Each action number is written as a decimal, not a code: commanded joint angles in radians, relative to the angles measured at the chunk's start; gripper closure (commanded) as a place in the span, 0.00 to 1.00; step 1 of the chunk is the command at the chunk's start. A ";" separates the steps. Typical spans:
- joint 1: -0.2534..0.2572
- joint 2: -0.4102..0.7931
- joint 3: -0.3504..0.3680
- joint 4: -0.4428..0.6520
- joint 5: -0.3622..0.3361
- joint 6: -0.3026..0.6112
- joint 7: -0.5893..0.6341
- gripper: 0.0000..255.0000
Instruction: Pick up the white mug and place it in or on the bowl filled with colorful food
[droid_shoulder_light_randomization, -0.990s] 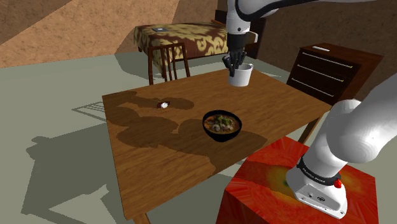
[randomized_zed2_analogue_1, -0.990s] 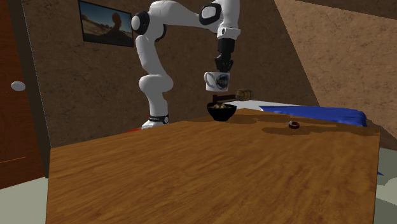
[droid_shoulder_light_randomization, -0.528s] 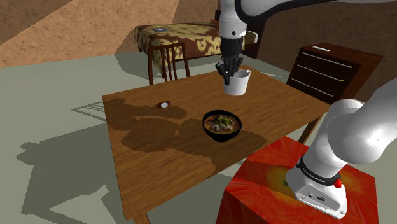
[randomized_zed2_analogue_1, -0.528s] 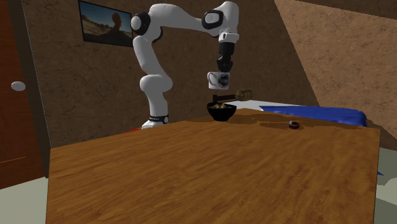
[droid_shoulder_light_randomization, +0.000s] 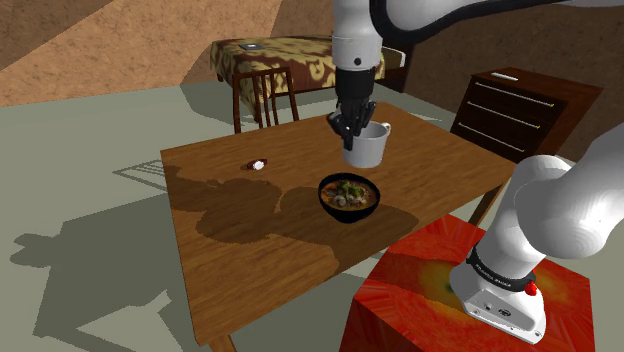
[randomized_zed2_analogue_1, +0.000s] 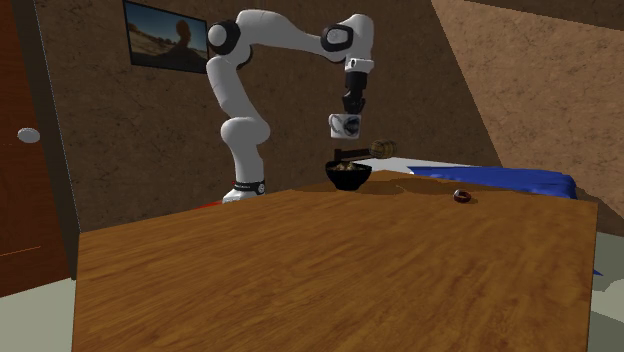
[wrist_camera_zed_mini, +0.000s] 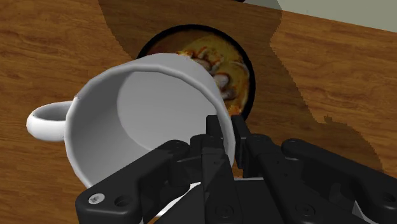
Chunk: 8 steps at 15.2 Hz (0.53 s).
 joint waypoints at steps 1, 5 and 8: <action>0.003 -0.001 0.005 -0.025 0.003 0.024 0.006 1.00; 0.003 0.003 0.007 -0.075 0.004 0.078 0.007 1.00; 0.004 0.009 0.009 -0.111 0.005 0.120 0.008 1.00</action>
